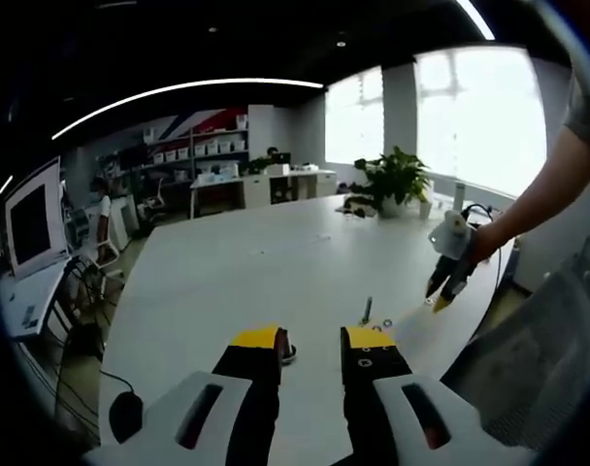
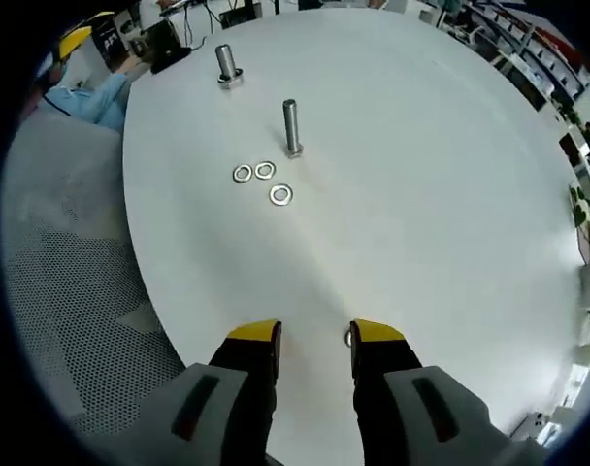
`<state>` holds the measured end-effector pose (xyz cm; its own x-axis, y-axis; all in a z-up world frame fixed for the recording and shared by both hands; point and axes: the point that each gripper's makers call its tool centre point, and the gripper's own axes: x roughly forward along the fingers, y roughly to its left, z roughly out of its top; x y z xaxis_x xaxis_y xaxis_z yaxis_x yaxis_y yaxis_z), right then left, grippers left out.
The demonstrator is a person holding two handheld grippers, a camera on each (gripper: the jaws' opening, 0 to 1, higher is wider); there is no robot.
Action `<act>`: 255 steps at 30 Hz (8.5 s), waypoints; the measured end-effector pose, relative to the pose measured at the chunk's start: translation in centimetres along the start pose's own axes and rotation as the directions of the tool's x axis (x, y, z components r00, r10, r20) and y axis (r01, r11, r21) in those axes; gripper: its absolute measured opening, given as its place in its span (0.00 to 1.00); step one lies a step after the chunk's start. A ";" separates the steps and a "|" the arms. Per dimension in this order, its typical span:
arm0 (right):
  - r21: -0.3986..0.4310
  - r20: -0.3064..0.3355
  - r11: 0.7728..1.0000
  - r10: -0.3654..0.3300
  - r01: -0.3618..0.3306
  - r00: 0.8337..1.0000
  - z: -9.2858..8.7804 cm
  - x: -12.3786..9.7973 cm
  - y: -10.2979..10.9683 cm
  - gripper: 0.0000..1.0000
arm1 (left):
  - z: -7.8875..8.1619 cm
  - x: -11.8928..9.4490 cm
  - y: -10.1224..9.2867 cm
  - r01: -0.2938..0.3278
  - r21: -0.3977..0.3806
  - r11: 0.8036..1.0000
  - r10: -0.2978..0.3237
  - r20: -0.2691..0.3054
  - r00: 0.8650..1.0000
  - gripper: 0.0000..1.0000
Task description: Place the washer onto the threaded stud by aligning its center hole with the stud, sliding it down to the base, and recovering from edge contact or off-axis alignment until the washer reaches the visible bottom stop.
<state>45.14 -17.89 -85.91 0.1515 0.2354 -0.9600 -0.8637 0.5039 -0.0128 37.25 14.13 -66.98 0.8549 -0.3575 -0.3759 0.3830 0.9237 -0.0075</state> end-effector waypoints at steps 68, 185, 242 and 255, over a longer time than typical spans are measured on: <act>-0.017 -0.054 1.000 0.010 -0.011 0.998 -1.4 1.6 -3.0 0.15 | -0.9 0.3 -0.1 0.006 -0.003 1.000 -0.006 -0.045 0.999 0.21; -0.247 0.202 0.969 0.051 0.000 0.978 16.1 -1.5 3.0 0.13 | -0.5 0.1 -0.1 0.009 0.001 1.000 -0.009 -0.020 1.000 0.21; -0.220 0.121 0.975 0.068 -0.040 0.990 15.4 0.8 2.5 0.16 | -0.7 0.2 -0.2 0.013 -0.012 1.000 -0.013 -0.027 1.000 0.20; -0.213 0.118 0.976 0.068 -0.042 0.991 14.9 0.8 2.4 0.17 | -0.7 0.2 0.0 0.009 -0.013 1.000 -0.009 -0.027 1.000 0.20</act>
<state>50.36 -4.08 -82.51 0.1482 0.3660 -0.9187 -0.9519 0.3048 -0.0321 37.15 14.15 -67.70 0.8414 -0.3623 -0.4009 0.3863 0.9221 -0.0225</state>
